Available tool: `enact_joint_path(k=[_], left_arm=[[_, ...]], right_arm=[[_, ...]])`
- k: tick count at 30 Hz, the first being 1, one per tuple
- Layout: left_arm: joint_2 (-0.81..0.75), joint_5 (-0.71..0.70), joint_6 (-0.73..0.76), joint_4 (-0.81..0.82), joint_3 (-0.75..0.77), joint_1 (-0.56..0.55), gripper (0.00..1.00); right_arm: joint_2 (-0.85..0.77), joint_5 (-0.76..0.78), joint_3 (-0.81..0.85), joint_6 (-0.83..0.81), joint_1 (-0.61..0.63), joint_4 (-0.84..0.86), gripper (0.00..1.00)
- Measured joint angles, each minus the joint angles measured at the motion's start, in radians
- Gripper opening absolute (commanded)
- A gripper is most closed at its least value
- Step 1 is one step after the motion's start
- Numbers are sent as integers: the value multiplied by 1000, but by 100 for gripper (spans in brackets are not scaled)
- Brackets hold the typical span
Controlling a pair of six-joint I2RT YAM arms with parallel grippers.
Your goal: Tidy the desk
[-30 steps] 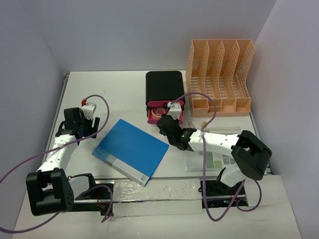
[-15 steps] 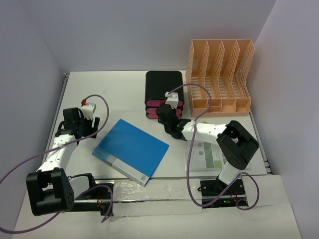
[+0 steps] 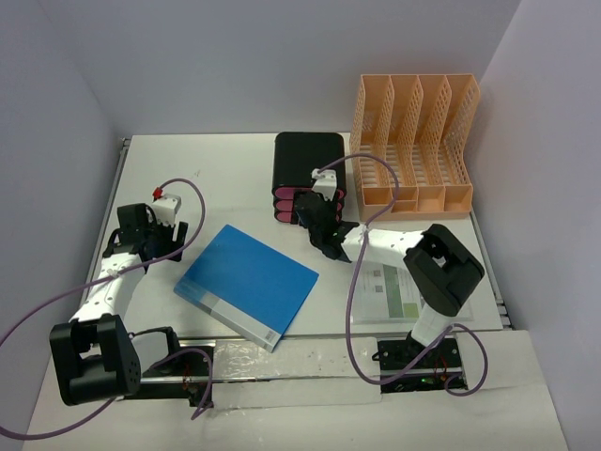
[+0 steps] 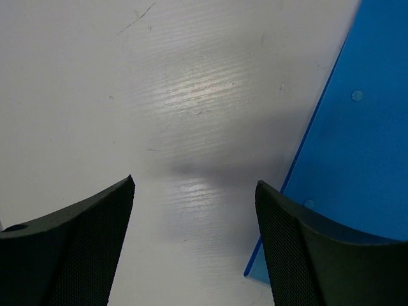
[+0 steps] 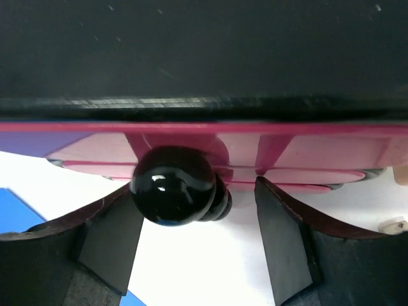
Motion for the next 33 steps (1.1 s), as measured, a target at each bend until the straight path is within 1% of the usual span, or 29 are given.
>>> enact_joint_path(k=[4,7,10,16,19,26,33], left_arm=[[0,8,1,-2,0,5,82],[0,17,1,-7,0,9,82],[0,30,2,-9,0,10,82],[0,50,3,-17,0,19,82],[0,58,5,-21,0,25,82],[0,82,13,-28,0,35,82],[0,105,24,-35,0,48,82]], right_arm=[[-21,-11,-46,33,-2,14,75],[-31,-20,-92,66,-2,15,71],[-22,-39,-99,97,-2,1,69],[67,-40,-20,141,-2,-49,60],[89,-30,-7,152,-2,-63,56],[140,2,60,170,2,-93,54],[164,39,92,188,3,-120,53]])
